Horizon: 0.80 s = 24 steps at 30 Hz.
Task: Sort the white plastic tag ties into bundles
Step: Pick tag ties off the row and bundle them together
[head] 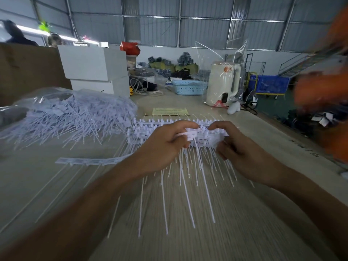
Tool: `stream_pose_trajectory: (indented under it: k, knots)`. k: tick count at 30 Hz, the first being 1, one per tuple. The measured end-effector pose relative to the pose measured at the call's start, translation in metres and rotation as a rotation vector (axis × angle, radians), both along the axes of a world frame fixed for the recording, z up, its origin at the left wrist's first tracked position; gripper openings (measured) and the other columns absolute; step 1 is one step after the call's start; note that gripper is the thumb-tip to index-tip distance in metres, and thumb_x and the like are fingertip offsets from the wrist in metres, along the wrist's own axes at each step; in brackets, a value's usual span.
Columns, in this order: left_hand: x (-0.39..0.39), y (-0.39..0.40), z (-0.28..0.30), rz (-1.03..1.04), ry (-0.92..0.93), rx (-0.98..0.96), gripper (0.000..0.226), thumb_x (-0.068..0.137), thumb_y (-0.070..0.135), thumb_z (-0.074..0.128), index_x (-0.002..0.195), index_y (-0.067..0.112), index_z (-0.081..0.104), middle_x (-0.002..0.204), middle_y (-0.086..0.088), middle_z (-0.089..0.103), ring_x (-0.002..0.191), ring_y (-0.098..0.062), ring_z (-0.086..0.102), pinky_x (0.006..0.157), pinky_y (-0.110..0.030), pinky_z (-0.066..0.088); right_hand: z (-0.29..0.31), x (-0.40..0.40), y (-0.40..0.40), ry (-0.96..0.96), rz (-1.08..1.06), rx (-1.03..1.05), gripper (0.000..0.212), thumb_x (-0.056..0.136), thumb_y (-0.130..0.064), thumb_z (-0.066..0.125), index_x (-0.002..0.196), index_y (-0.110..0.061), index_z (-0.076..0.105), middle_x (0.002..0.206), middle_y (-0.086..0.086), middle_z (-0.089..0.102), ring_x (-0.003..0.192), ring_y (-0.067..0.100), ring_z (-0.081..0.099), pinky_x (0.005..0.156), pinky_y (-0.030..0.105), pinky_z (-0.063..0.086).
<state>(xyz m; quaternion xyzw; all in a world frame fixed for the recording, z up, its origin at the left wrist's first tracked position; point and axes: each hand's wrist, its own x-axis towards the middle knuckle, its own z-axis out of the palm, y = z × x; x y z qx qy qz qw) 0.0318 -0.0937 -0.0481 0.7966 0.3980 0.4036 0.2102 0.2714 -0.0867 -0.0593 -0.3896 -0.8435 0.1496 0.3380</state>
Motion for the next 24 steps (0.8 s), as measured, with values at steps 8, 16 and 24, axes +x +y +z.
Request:
stream_pose_trajectory:
  k: [8,16,24]
  knots:
    - [0.001,0.001,0.000,-0.005,-0.043,0.097,0.014,0.092,0.014,0.071,0.104,0.013,0.063,0.094,0.001,0.072,0.090,-0.012,0.068,0.084,-0.045,0.054,0.007,-0.010,-0.009,-0.037,0.043,0.049,0.017,0.103,-0.022,0.050,0.097,-0.027,0.066,0.076,-0.007,0.068,0.060,0.014,0.057,0.059,0.031,0.043]
    - [-0.001,0.005,-0.003,0.005,-0.070,0.228,0.015,0.088,0.013,0.075,0.101,0.017,0.069,0.095,0.012,0.072,0.091,0.000,0.066,0.078,-0.011,0.047,0.007,-0.014,-0.009,0.154,-0.084,0.113,0.035,0.097,-0.042,0.046,0.075,-0.024,0.065,0.056,0.003,0.049,0.051,0.008,0.045,0.055,0.024,0.036]
    - [0.012,0.001,-0.003,-0.026,0.058,0.380,0.014,0.096,0.016,0.064,0.110,0.016,0.064,0.098,0.006,0.070,0.086,-0.012,0.065,0.074,-0.035,0.050,0.007,-0.026,-0.018,0.404,0.007,-0.250,0.048,0.085,-0.055,0.063,0.086,-0.008,0.074,0.057,-0.004,0.037,0.052,0.008,0.034,0.050,0.020,0.030]
